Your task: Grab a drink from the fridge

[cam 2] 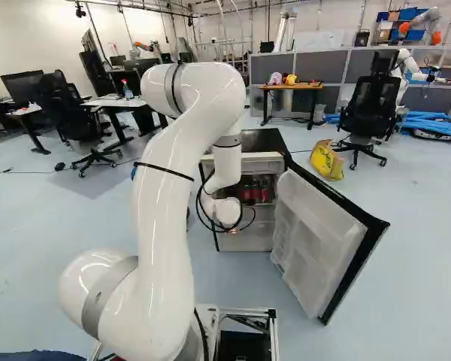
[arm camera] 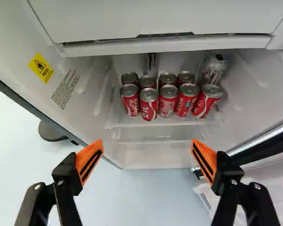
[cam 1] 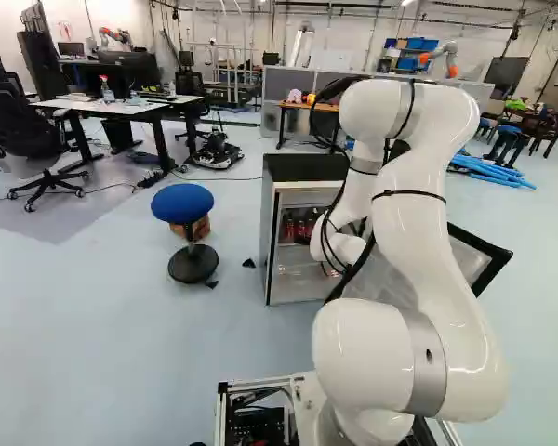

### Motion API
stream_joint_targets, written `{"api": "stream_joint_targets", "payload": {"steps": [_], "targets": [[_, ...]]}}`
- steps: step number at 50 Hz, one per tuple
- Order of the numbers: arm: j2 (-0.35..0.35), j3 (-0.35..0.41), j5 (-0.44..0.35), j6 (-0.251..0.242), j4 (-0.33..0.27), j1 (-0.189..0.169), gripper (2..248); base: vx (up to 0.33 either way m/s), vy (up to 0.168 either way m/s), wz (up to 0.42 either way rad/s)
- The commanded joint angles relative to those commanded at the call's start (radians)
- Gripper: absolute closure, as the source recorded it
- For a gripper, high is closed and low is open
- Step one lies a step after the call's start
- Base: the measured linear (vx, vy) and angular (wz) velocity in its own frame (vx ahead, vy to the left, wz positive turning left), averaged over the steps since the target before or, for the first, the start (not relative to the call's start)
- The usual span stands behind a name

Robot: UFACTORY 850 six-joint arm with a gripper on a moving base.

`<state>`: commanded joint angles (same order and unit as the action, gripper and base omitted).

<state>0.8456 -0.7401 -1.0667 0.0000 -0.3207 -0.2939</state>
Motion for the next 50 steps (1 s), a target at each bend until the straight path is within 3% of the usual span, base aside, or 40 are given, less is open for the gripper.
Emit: {"api": "stream_joint_targets", "payload": {"steps": [50], "targets": [[0.21, -0.208, -0.119, 0.0, 0.0, 0.019, 3, 0.0, 0.0, 0.0]]}}
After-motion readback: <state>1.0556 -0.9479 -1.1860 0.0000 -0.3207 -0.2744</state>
